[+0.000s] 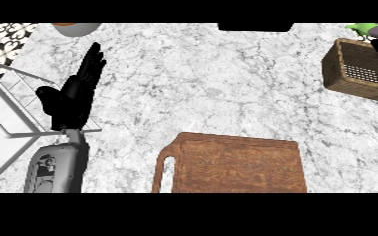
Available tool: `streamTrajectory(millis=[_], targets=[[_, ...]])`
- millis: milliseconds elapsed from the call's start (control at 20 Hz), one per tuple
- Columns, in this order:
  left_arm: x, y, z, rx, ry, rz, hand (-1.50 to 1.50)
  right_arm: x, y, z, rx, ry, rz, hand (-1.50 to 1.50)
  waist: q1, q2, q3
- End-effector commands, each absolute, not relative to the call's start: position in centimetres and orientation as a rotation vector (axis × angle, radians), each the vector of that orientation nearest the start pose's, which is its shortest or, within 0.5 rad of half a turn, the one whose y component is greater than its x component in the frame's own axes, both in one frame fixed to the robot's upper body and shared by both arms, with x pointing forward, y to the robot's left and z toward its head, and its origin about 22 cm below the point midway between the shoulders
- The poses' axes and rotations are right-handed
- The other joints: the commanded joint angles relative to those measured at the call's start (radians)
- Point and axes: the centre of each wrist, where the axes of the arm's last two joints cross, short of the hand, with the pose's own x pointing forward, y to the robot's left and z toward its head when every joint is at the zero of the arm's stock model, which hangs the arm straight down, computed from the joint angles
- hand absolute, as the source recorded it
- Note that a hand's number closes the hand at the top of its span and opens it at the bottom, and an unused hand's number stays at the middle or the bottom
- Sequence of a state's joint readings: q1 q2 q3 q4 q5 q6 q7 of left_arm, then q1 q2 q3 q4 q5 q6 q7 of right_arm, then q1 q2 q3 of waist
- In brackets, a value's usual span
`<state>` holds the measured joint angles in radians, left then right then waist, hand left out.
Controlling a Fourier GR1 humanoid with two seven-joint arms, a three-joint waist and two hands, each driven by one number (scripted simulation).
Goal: Pick the eggplant from the cutting board and place it in the basket
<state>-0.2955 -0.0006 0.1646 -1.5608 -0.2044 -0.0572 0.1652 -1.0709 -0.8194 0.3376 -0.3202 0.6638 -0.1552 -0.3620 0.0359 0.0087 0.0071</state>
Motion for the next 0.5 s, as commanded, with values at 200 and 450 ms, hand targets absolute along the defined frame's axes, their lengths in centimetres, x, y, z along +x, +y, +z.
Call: streamTrajectory(millis=[200,450], targets=[[29.6,27.7,6.6,0.259,-1.555,-0.042,0.00,41.4,-43.2,18.5,-1.214,-1.216,1.279,1.50,0.000,0.001,-0.006],[30.4,27.9,5.2,0.248,-1.543,-0.052,0.00,42.0,-42.5,18.4,-1.187,-1.222,1.251,1.50,0.004,0.009,-0.006]])
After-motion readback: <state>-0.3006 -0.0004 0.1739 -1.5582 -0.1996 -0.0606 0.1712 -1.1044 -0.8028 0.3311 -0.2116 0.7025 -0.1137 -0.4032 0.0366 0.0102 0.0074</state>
